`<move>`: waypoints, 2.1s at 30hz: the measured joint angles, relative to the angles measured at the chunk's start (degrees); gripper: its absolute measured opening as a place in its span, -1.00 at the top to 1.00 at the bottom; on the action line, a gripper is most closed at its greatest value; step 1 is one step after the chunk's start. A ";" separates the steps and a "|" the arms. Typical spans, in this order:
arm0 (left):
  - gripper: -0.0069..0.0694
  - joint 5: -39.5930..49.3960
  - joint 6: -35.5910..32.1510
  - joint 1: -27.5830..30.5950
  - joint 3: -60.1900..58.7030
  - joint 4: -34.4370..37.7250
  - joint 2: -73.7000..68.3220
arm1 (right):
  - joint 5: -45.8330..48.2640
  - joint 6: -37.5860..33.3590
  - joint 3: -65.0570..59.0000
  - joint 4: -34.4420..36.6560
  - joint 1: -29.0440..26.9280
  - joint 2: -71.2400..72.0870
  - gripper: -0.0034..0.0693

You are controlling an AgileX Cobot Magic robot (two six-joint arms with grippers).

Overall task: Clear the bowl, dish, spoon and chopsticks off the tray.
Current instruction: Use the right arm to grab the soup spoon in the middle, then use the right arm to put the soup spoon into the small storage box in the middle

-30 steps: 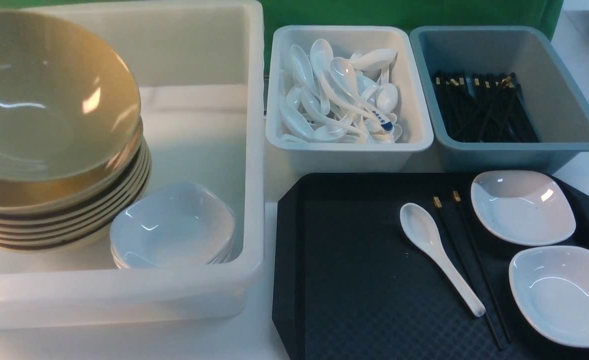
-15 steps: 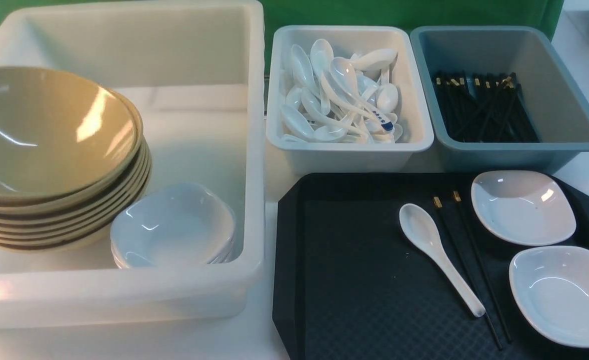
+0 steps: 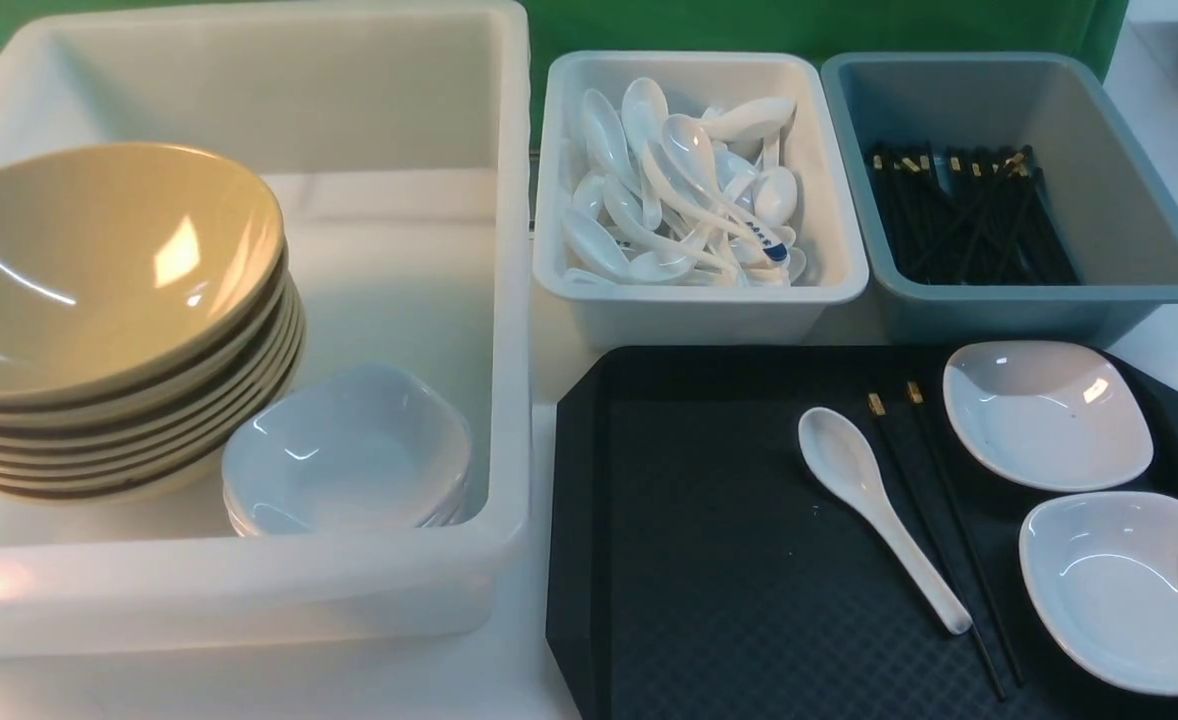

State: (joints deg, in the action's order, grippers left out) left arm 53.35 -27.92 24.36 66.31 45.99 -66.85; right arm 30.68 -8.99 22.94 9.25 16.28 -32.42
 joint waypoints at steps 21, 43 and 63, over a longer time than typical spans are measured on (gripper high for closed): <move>0.82 -2.14 -3.56 -27.23 -36.22 -18.36 29.28 | 2.01 -3.65 33.01 -2.78 8.31 -61.81 -0.32; 0.83 -17.67 -1.89 -27.25 -42.69 -13.74 31.94 | 2.12 1.28 35.88 -12.07 8.31 -70.28 0.60; 0.83 -18.77 -1.89 -27.25 -42.71 -13.61 31.94 | -28.73 -13.86 53.83 2.34 9.22 -61.88 0.60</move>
State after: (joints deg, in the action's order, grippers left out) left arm 34.58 -29.82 -2.89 23.60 32.38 -34.91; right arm 1.95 -22.85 76.76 11.59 25.50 -94.29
